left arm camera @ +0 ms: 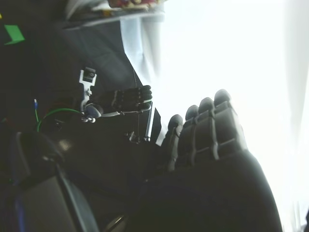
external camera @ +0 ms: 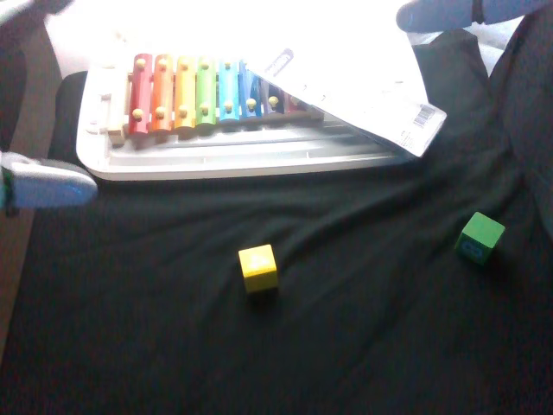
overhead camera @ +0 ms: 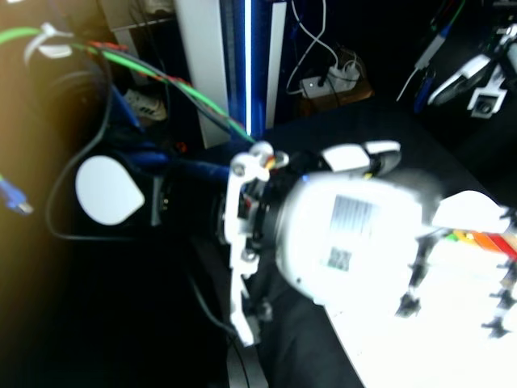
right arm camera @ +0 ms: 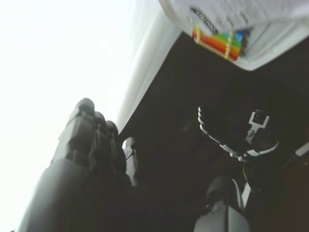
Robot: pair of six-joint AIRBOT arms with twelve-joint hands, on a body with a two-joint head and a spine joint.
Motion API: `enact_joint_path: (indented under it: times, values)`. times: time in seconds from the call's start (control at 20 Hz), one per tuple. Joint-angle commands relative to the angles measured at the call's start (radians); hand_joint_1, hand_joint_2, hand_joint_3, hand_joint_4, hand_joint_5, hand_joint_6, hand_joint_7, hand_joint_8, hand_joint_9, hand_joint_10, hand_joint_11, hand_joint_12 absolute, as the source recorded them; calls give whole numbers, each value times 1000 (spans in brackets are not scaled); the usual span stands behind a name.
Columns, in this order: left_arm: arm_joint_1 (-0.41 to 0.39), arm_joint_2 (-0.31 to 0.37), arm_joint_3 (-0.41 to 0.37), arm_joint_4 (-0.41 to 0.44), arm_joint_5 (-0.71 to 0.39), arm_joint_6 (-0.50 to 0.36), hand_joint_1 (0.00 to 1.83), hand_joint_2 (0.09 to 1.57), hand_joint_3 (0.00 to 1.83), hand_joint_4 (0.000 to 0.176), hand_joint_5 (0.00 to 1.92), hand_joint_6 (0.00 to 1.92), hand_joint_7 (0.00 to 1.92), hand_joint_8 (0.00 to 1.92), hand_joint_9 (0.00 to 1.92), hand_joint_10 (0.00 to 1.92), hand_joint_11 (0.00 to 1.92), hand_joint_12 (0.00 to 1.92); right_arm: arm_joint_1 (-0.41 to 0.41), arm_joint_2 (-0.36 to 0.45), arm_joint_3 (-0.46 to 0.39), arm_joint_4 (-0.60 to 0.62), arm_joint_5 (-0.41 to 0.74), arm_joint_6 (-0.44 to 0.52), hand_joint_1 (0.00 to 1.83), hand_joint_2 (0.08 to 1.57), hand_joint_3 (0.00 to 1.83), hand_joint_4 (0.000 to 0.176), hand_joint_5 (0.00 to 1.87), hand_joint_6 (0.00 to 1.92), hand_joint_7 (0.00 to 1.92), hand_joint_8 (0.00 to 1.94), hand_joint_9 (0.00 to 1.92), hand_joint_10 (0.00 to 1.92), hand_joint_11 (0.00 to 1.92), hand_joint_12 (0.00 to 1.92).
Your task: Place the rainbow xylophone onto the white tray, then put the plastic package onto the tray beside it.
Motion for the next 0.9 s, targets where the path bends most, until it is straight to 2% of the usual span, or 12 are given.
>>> enact_joint_path:
  times: [0.0, 0.05, 0.2, 0.3, 0.35, 0.4, 0.45, 0.5, 0.6, 0.65, 0.75, 0.85]
  values:
    - [-6, 12, -5, -24, -165, 7, 607, 747, 31, 94, 0, 0, 40, 13, 0, 0, 0, 0, 10, 4, -10, 67, 113, 1, 292, 767, 0, 154, 0, 0, 0, 0, 0, 0, 1, 524]
    - [-6, 24, -11, -26, -188, 9, 548, 752, 31, 66, 0, 0, 34, 8, 0, 0, 0, 0, 10, 27, -46, 85, 122, -37, 298, 765, 0, 151, 0, 0, 0, 0, 0, 0, 0, 424]
    - [-7, 35, -21, -30, -234, 22, 562, 697, 3, 57, 0, 0, 0, 0, 0, 0, 0, 0, -18, 87, -144, 169, 136, -177, 463, 782, 5, 148, 0, 0, 0, 0, 0, 0, 0, 410]
    - [-7, 35, -25, -34, -262, 26, 553, 760, 31, 55, 0, 0, 12, 4, 0, 0, 0, 0, -56, 93, -155, 217, 191, -190, 598, 772, 0, 104, 0, 0, 0, 0, 26, 6, 0, 452]
    - [-7, 36, -26, -34, -273, 27, 584, 770, 33, 77, 0, 0, 25, 9, 0, 0, 0, 0, -78, 94, -158, 244, 220, -190, 690, 741, 0, 106, 0, 0, 0, 0, 4, 0, 0, 459]
    - [-8, 36, -27, -34, -285, 27, 470, 877, 34, 64, 0, 0, 4, 1, 0, 0, 0, 0, -98, 98, -162, 267, 249, -190, 658, 720, 4, 84, 0, 0, 0, 0, 61, 1, 0, 629]
    - [-8, 37, -30, -36, -300, 28, 382, 939, 49, 49, 0, 0, 0, 0, 0, 0, 0, 0, -105, 103, -171, 278, 271, -190, 615, 717, 2, 86, 0, 0, 0, 0, 51, 3, 0, 735]
    - [-8, 38, -32, -40, -318, 28, 364, 899, 25, 62, 0, 0, 0, 0, 0, 0, 0, 0, -114, 111, -182, 290, 296, -190, 583, 722, 4, 81, 0, 0, 0, 0, 49, 3, 0, 754]
    - [-8, 46, -39, -42, -350, 29, 478, 967, 8, 16, 22, 8, 0, 0, 0, 0, 0, 0, -144, 128, -204, 325, 362, -190, 577, 664, 0, 115, 0, 0, 0, 0, 39, 3, 0, 871]
    - [-8, 51, -44, -42, -365, 33, 478, 967, 8, 16, 22, 8, 0, 0, 0, 0, 0, 0, -156, 136, -215, 337, 386, -191, 577, 664, 0, 115, 0, 0, 0, 0, 39, 3, 0, 871]
    - [-8, 55, -53, -42, -405, 46, 684, 958, 2, 35, 18, 6, 0, 0, 0, 0, 0, 0, -183, 149, -242, 381, 438, -209, 563, 766, 15, 138, 0, 0, 0, 0, 1, 0, 0, 545]
    - [-8, 56, -60, -38, -447, 53, 649, 870, 0, 95, 0, 0, 0, 0, 0, 0, 0, 0, -220, 163, -273, 425, 518, -218, 577, 788, 1, 150, 0, 0, 0, 0, 13, 2, 0, 439]
